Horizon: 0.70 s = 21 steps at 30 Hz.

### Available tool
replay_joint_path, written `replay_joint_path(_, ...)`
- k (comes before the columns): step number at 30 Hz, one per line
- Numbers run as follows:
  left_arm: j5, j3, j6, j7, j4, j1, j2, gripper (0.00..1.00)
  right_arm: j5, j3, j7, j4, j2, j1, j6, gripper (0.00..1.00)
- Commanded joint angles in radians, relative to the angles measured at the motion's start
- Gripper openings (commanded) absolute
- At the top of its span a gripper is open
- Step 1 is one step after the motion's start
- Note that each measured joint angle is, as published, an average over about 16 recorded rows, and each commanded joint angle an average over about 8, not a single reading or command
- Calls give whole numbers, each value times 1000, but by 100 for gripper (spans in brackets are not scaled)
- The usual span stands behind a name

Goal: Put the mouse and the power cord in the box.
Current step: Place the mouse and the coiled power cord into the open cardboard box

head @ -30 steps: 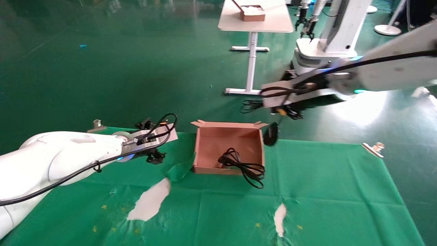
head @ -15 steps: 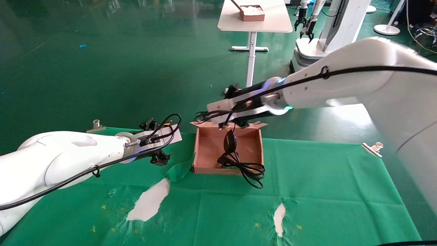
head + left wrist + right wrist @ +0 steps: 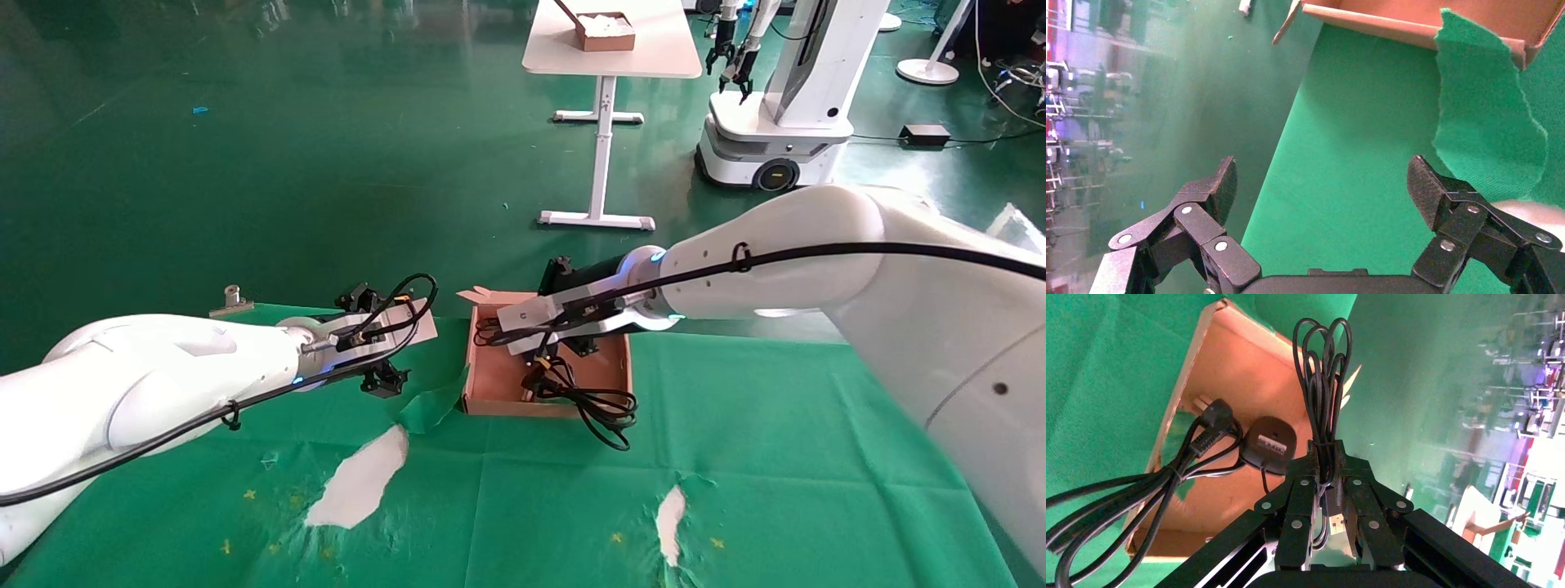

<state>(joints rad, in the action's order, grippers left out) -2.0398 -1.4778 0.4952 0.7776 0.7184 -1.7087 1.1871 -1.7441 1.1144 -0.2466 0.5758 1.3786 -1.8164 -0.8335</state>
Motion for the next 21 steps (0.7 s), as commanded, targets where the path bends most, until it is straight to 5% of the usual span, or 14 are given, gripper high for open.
replay_joint_path(1, -2, 0, 0, 1, 1, 0, -1, 100, 2, 9, 2, -2, 1, 3, 7, 100)
replay_joint_path(15, 10, 7, 6, -6, 2, 4, -2, 100, 2, -17, 0, 9, -8, 1, -14, 100)
replay_joint_path(21, 84, 75, 63, -39, 34, 40, -35, 100, 59, -64, 24, 48, -51, 43, -51, 100)
